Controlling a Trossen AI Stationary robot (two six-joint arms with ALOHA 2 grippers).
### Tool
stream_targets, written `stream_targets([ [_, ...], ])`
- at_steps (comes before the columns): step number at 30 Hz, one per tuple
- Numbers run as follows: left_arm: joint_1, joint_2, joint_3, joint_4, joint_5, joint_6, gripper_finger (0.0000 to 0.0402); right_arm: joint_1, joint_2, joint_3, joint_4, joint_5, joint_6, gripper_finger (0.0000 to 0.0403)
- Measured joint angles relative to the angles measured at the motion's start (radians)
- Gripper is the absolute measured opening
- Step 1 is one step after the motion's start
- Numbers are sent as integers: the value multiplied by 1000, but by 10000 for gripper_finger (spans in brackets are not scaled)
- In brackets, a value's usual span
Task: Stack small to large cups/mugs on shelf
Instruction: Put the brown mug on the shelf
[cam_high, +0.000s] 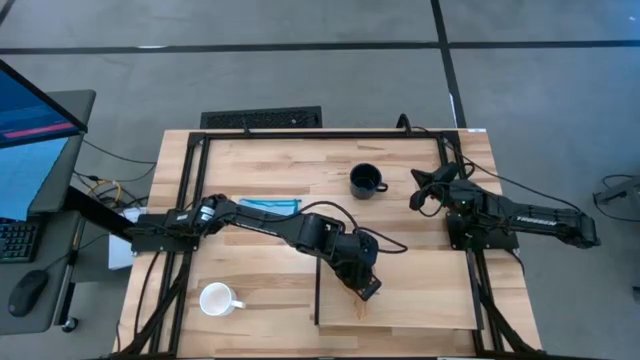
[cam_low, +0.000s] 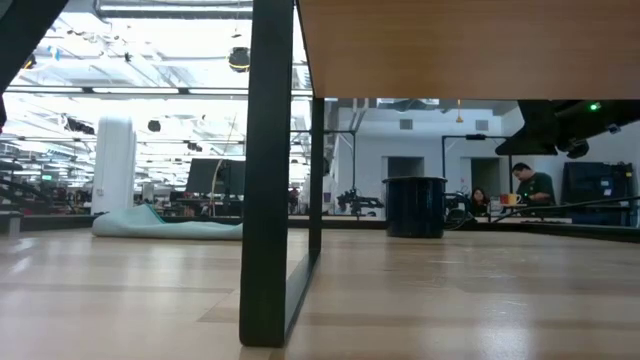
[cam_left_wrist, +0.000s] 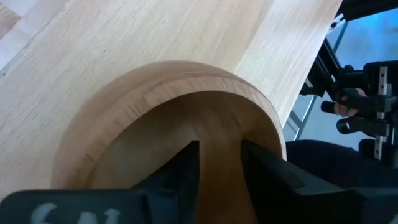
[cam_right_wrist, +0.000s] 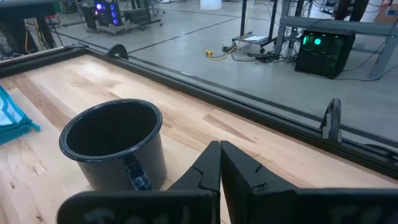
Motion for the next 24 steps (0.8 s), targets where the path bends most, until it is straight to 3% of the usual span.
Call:
stream_targets([
  [7, 0, -1, 0, 0, 1, 9, 125, 0, 0, 0, 0, 0, 1, 33],
  [24, 0, -1, 0, -2, 30, 106, 31, 1, 0, 0, 0, 0, 1, 33],
])
